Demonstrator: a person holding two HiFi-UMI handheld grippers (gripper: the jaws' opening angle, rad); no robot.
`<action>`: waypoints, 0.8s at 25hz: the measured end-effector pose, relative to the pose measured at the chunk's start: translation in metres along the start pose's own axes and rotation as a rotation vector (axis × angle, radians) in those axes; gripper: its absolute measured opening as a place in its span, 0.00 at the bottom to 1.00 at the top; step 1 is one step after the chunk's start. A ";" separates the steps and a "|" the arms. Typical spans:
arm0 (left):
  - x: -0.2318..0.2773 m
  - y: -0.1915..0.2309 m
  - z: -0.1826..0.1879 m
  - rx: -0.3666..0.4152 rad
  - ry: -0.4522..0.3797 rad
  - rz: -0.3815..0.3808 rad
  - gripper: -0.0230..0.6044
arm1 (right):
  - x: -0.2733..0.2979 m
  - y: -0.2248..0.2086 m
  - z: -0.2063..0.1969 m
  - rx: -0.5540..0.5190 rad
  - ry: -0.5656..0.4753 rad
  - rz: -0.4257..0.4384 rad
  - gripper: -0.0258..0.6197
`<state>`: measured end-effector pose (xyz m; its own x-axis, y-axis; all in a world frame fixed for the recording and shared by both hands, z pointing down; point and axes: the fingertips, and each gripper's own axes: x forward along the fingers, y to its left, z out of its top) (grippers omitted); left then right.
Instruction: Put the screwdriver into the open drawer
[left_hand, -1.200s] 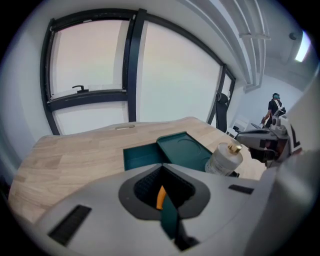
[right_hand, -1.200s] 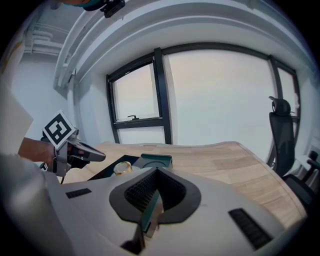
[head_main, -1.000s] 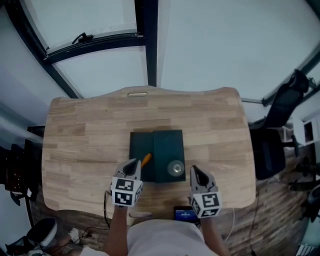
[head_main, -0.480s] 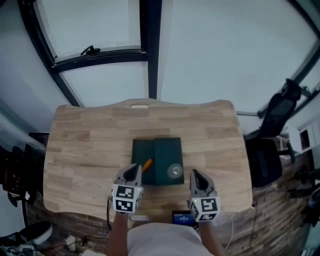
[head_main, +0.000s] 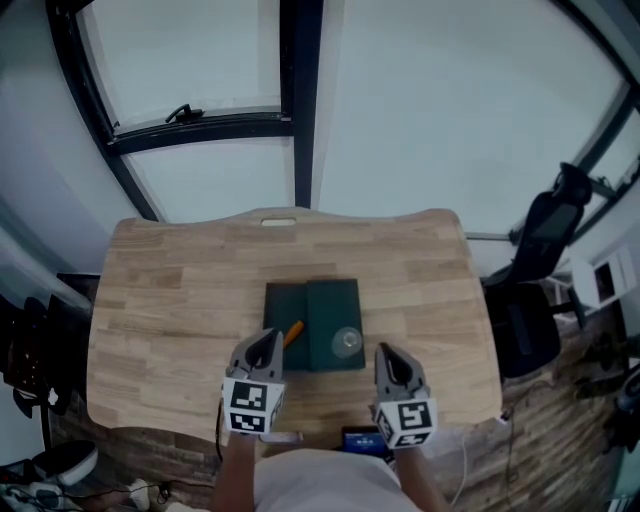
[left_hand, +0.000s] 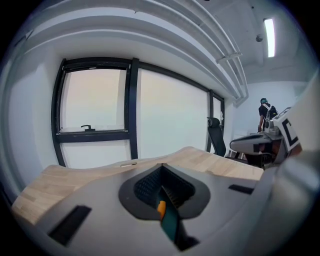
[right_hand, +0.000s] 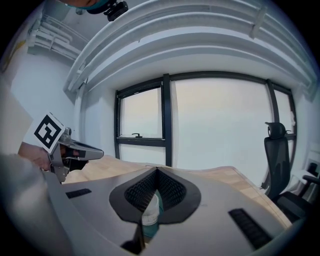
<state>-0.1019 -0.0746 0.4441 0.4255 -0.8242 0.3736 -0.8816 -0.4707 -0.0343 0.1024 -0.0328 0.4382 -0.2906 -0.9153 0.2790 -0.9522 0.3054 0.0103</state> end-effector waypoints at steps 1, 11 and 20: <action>-0.001 0.000 0.000 -0.003 -0.001 -0.002 0.04 | -0.001 0.001 0.001 -0.006 0.001 0.000 0.03; -0.003 -0.001 -0.001 -0.014 -0.004 -0.030 0.04 | -0.006 -0.001 -0.001 -0.004 0.003 -0.026 0.03; -0.009 0.002 -0.002 -0.031 -0.010 -0.029 0.04 | -0.008 0.007 -0.001 -0.013 0.007 -0.013 0.03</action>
<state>-0.1083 -0.0678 0.4426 0.4529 -0.8134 0.3650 -0.8747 -0.4846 0.0055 0.0977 -0.0228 0.4373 -0.2774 -0.9174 0.2852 -0.9546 0.2968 0.0261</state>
